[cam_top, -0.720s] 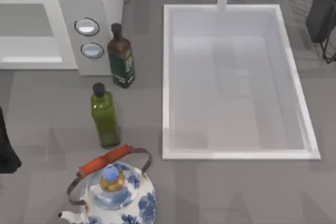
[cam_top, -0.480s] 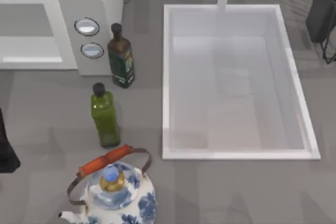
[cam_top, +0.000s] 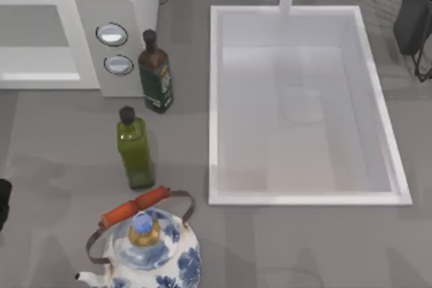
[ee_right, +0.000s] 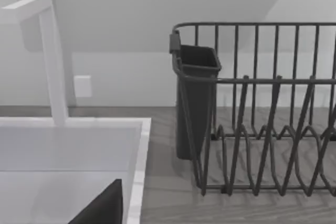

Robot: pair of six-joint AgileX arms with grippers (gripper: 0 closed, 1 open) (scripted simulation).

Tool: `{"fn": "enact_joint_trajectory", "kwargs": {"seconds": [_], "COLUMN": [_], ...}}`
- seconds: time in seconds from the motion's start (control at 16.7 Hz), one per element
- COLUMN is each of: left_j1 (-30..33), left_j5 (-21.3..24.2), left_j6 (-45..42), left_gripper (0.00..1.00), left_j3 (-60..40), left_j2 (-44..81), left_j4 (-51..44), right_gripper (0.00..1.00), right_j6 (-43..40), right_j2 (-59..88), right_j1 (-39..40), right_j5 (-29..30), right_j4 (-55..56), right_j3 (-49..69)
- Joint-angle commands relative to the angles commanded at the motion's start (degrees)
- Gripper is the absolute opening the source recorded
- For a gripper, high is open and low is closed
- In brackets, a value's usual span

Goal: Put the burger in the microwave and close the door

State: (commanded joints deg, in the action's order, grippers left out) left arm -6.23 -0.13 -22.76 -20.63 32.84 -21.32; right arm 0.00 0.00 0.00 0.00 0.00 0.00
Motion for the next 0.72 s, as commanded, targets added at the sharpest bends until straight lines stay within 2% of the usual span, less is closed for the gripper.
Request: {"fn": "enact_joint_trajectory", "kwargs": {"seconds": [0.36,0.72], "left_j1": [-5.0,-8.3], "left_j5": [-0.2,0.1], "left_j6": [-20.0,-33.2], "left_gripper": [1.00,1.00], "left_j3": [-16.8,-29.1], "left_j2": [32.0,51.6], "left_j4": [-19.2,-31.1], "right_gripper": [1.00,1.00], "right_j6": [0.0,0.0], "right_j2": [0.0,0.0], "right_j1": [0.0,0.0], "right_j5": [0.0,0.0], "right_j4": [0.0,0.0], "right_j3": [0.0,0.0]}}
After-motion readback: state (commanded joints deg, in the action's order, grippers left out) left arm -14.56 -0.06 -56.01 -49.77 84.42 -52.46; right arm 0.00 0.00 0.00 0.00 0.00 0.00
